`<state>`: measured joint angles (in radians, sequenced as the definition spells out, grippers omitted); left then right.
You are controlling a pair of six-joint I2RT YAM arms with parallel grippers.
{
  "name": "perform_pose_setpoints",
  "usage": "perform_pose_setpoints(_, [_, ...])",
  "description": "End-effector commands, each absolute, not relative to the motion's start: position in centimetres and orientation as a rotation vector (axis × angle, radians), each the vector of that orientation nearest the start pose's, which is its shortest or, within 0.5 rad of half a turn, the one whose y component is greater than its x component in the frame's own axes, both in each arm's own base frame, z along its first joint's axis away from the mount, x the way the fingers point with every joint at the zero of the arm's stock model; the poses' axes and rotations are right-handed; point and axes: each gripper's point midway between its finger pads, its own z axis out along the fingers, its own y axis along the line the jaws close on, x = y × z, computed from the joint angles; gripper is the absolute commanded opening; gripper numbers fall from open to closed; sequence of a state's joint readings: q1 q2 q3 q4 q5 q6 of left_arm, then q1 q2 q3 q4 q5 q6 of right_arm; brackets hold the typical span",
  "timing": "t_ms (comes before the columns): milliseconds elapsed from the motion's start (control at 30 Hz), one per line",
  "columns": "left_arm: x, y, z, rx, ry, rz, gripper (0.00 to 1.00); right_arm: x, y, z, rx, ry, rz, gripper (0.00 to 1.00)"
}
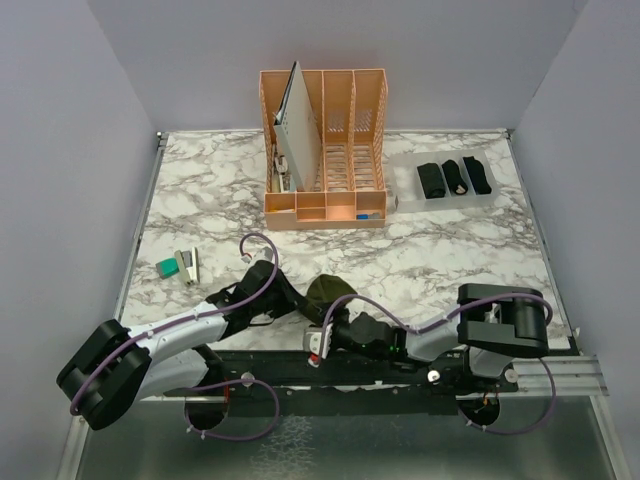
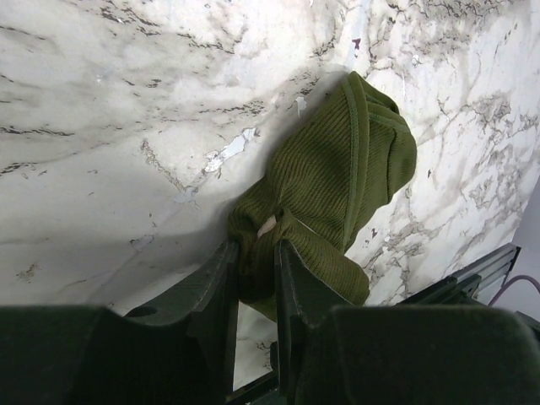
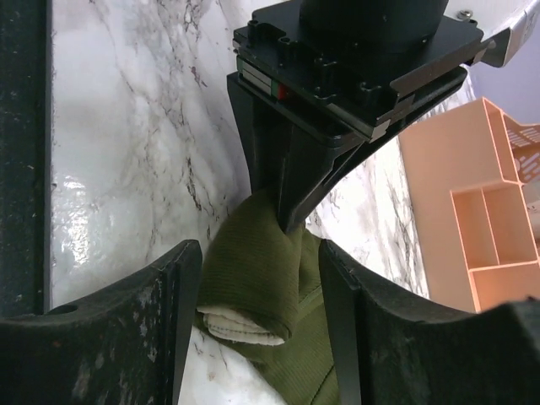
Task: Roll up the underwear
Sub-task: Roll the underwear to the corner of the board.
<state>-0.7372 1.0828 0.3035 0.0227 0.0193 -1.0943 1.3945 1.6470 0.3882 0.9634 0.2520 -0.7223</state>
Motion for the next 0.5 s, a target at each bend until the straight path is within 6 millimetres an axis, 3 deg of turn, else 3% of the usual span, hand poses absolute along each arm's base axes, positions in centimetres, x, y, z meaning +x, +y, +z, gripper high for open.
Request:
perform_pose_setpoints(0, [16.5, -21.2, 1.9, -0.409, 2.571, -0.817, 0.23, 14.5, 37.7, 6.9, -1.461, 1.061, 0.191, 0.60])
perform_pose_setpoints(233, [16.6, -21.2, 2.0, -0.408, 2.570, -0.813, 0.23, 13.2, 36.6, 4.0, -1.496, 1.190, 0.257, 0.56])
perform_pose_setpoints(467, [16.6, -21.1, 2.1, -0.404, 2.571, -0.805, 0.23, 14.2, 33.4, 1.9, -1.441, 1.323, 0.154, 0.56])
